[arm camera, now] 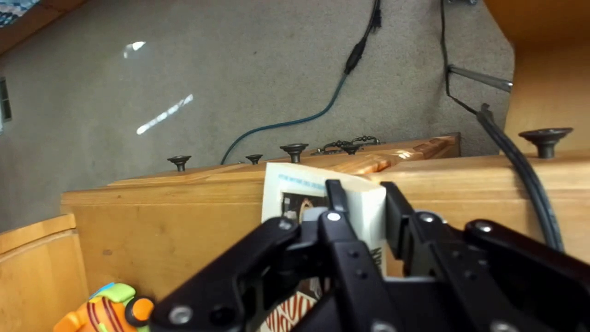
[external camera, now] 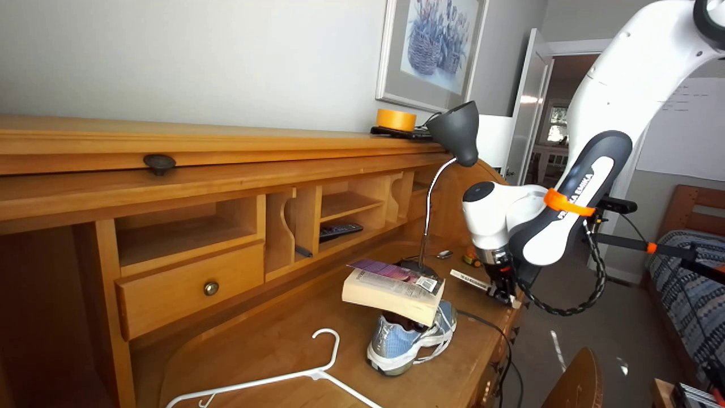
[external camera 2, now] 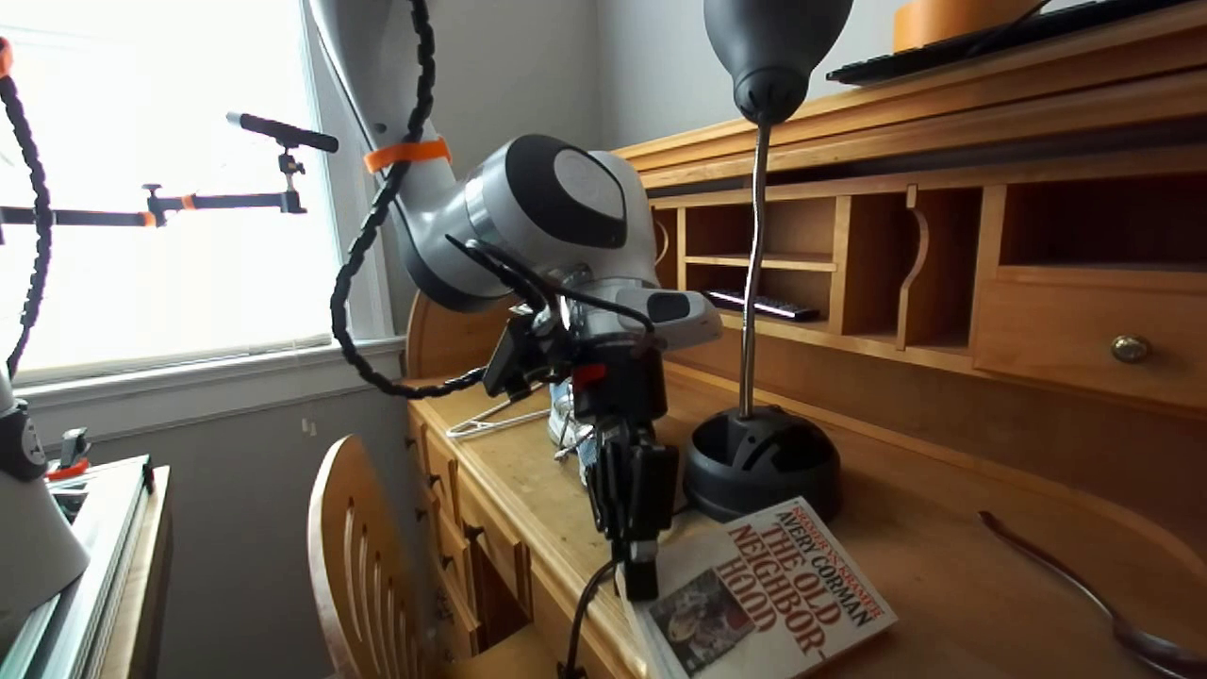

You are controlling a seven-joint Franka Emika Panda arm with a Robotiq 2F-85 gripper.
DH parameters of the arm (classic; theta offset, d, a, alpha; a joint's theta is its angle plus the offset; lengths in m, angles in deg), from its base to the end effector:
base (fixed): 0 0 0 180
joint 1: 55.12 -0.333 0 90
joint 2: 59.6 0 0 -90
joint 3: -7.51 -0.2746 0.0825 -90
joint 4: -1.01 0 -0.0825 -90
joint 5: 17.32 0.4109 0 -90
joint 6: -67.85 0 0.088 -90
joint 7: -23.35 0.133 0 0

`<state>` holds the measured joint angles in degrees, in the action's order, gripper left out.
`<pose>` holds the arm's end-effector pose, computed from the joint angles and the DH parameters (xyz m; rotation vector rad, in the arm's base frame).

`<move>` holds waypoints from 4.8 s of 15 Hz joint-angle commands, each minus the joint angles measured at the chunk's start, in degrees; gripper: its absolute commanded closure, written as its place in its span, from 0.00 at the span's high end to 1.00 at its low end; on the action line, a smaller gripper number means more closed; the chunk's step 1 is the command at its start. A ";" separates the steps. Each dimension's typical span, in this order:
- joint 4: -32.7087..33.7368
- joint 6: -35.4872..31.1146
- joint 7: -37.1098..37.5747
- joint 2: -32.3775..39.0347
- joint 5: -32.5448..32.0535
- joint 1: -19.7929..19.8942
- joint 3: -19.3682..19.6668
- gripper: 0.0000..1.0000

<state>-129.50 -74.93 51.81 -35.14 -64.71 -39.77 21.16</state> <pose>0.4277 -0.2634 0.0716 2.5880 -0.3430 -0.2922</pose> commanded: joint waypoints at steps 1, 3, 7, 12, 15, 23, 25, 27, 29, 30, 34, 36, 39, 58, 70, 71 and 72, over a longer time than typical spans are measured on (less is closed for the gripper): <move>-2.46 0.34 -6.42 -5.54 9.22 -0.89 -0.15 0.06; -2.91 0.55 -8.43 -7.76 12.38 -1.83 0.32 0.06; -3.35 1.40 -11.48 -10.92 17.21 -3.08 0.80 0.06; -3.88 0.92 -12.48 -12.96 18.81 -3.70 1.73 0.06; -5.56 -2.56 -14.00 -13.33 20.04 -2.57 1.94 0.50; -11.24 -16.50 -28.81 -12.79 39.40 2.50 0.49 0.60; -11.68 -18.65 -33.06 -12.60 44.97 3.94 -0.42 0.64; -12.09 -19.99 -39.64 -12.53 52.12 6.35 -2.92 0.49; -11.84 -20.08 -45.27 -12.14 58.83 8.49 -5.44 0.32; -11.57 -19.92 -47.82 -11.81 61.32 9.33 -6.33 0.23; -10.04 -19.32 -57.62 -9.57 66.73 13.27 -9.12 0.00; -9.73 -19.39 -59.83 -8.41 66.99 14.30 -9.24 0.00; -9.09 -19.31 -62.26 -6.55 67.26 15.91 -9.70 0.00; -4.90 -31.56 -60.62 3.01 76.41 23.08 -15.85 0.00; -5.79 -31.84 -54.83 2.87 75.06 12.67 -4.68 0.00; -5.76 -32.13 -54.38 3.03 75.11 11.74 -3.75 0.00; -5.73 -32.10 -54.08 3.13 75.12 10.91 -2.88 0.00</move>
<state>-135.20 -105.61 -4.75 -33.55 11.62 -25.97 15.28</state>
